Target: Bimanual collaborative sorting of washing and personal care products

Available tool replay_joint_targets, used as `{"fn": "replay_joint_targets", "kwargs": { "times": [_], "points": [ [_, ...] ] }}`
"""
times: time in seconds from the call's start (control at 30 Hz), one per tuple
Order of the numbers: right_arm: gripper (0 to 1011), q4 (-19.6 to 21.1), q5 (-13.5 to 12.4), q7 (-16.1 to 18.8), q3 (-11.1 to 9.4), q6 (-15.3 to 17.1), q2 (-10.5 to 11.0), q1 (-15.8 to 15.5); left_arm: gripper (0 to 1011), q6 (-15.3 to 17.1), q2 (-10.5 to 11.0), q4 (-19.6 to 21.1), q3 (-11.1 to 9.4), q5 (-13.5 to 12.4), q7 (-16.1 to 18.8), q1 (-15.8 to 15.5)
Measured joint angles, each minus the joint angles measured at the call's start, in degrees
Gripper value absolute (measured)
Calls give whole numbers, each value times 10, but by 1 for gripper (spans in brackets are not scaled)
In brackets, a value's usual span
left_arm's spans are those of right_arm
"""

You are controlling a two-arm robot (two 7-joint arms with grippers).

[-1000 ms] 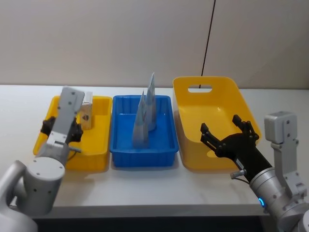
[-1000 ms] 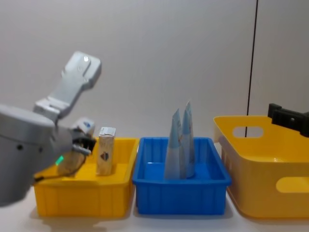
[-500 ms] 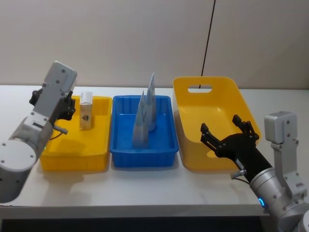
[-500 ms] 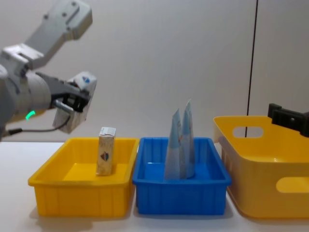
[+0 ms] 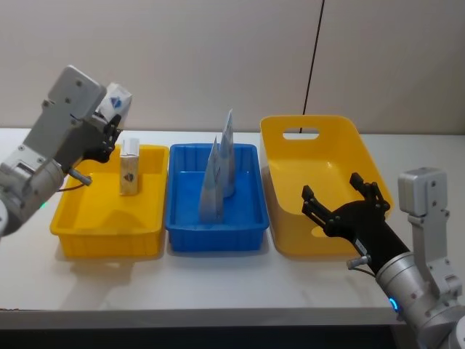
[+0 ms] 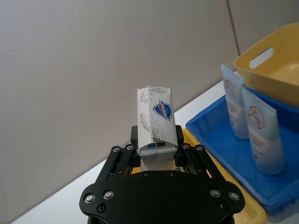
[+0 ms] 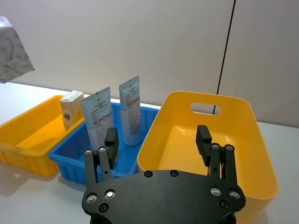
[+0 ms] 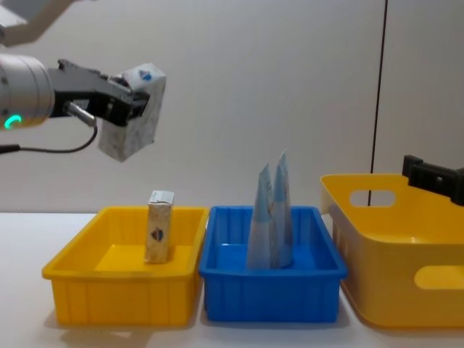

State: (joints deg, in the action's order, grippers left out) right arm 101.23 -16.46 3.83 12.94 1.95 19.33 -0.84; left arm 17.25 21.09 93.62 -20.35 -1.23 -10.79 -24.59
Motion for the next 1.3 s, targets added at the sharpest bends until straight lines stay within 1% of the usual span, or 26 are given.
{"fn": "replay_joint_targets", "kwargs": {
  "times": [0.07, 0.1, 0.17, 0.27, 0.3, 0.4, 0.5, 0.7, 0.73, 0.8, 1.13, 1.17, 1.2, 1.3],
  "points": [
    [1000, 0, 0, 0, 0, 0, 0, 0, 346, -7, 8, 4, 3, 9, -19, -2],
    [1000, 0, 0, 0, 0, 0, 0, 0, 346, -7, 8, 4, 3, 9, -19, -2],
    [1000, 0, 0, 0, 0, 0, 0, 0, 346, -17, 18, 8, 6, 22, -47, -6],
    [1000, 0, 0, 0, 0, 0, 0, 0, 346, -25, 24, 11, 7, 32, -66, -8],
    [1000, 0, 0, 0, 0, 0, 0, 0, 346, -30, 29, 12, 9, 40, -81, -10],
    [1000, 0, 0, 0, 0, 0, 0, 0, 346, -37, 36, 13, 10, 51, -100, -13],
    [1000, 0, 0, 0, 0, 0, 0, 0, 346, -50, 46, 14, 12, 70, -133, -18],
    [1000, 0, 0, 0, 0, 0, 0, 0, 346, -69, 60, 15, 14, 98, -178, -24],
    [1000, 0, 0, 0, 0, 0, 0, 0, 346, -75, 64, 15, 15, 107, -193, -26],
    [1000, 0, 0, 0, 0, 0, 0, 0, 346, -81, 67, 14, 15, 114, -205, -27],
    [1000, 0, 0, 0, 0, 0, 0, 0, 346, -121, 89, 8, 13, 168, -292, -37],
    [1000, 0, 0, 0, 0, 0, 0, 0, 346, -121, 89, 8, 13, 168, -292, -37],
    [1000, 0, 0, 0, 0, 0, 0, 0, 347, -127, 91, 7, 12, 176, -306, -39],
    [1000, 0, 0, 0, 0, 0, 0, 0, 346, -134, 95, 5, 10, 186, -323, -41]
  ]
}}
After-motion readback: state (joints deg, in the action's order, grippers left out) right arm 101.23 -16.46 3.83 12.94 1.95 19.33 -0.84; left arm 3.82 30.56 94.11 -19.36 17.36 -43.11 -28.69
